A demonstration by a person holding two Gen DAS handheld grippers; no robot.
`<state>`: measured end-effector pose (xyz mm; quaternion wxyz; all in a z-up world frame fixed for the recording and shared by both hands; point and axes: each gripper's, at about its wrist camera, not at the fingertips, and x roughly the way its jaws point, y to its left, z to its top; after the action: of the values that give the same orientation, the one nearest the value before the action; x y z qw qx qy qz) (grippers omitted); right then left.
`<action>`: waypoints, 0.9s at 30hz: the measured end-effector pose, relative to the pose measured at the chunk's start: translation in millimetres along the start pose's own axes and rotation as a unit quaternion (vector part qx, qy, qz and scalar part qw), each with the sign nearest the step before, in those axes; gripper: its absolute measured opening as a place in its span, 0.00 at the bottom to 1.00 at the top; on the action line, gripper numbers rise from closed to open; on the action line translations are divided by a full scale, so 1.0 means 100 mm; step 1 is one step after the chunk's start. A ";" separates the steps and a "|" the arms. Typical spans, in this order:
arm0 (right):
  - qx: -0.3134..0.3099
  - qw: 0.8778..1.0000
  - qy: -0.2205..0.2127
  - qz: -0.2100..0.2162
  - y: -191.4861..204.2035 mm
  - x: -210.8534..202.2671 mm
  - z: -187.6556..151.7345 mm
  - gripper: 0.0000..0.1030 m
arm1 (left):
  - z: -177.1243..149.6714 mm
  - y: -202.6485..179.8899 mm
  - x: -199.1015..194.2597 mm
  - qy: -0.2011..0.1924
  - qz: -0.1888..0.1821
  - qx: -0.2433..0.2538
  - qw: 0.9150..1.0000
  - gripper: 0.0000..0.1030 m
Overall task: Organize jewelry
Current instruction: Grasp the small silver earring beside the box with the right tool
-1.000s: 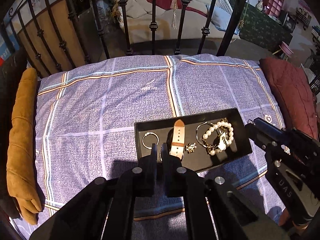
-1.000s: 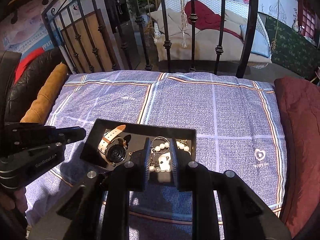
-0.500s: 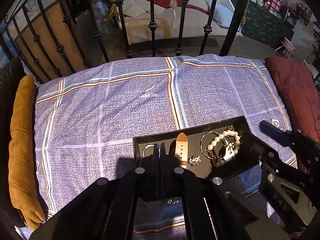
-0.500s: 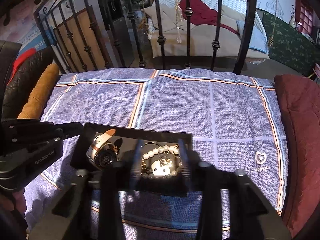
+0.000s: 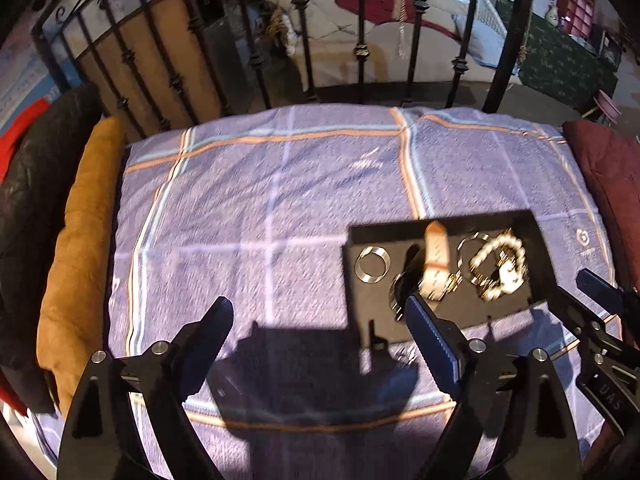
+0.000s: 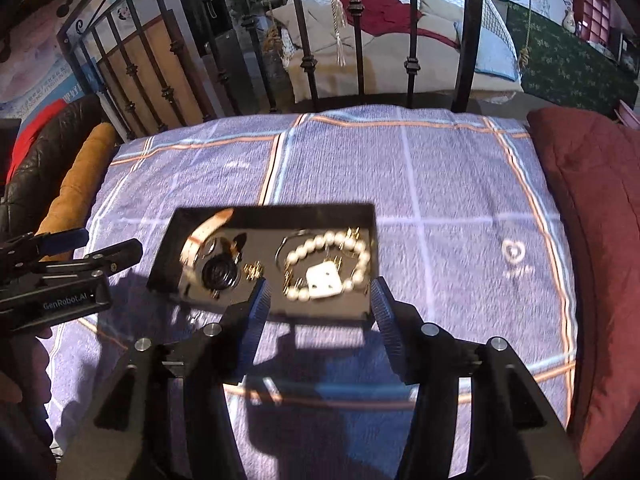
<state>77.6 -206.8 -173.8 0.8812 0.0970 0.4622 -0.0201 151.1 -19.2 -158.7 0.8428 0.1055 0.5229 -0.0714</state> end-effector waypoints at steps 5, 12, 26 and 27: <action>0.001 1.000 0.021 0.018 0.26 0.01 -0.24 0.51 | -0.27 0.21 0.07 0.018 0.024 -0.003 1.000 0.83; -0.014 0.999 0.034 0.027 0.69 0.20 -0.41 0.51 | -0.54 0.44 0.25 0.040 0.021 -0.011 0.999 0.83; 0.006 0.999 0.046 0.006 1.09 0.70 -0.41 0.51 | -0.60 0.70 0.52 0.053 0.002 -0.017 0.998 0.83; 0.006 0.999 0.048 0.000 1.09 0.73 -0.41 0.49 | -0.60 0.71 0.55 0.056 -0.002 -0.018 0.998 0.83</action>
<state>99.9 -88.5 -240.1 0.8573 0.1028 0.5042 -0.0181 139.2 63.8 -226.7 0.8141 0.0928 0.5704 -0.0576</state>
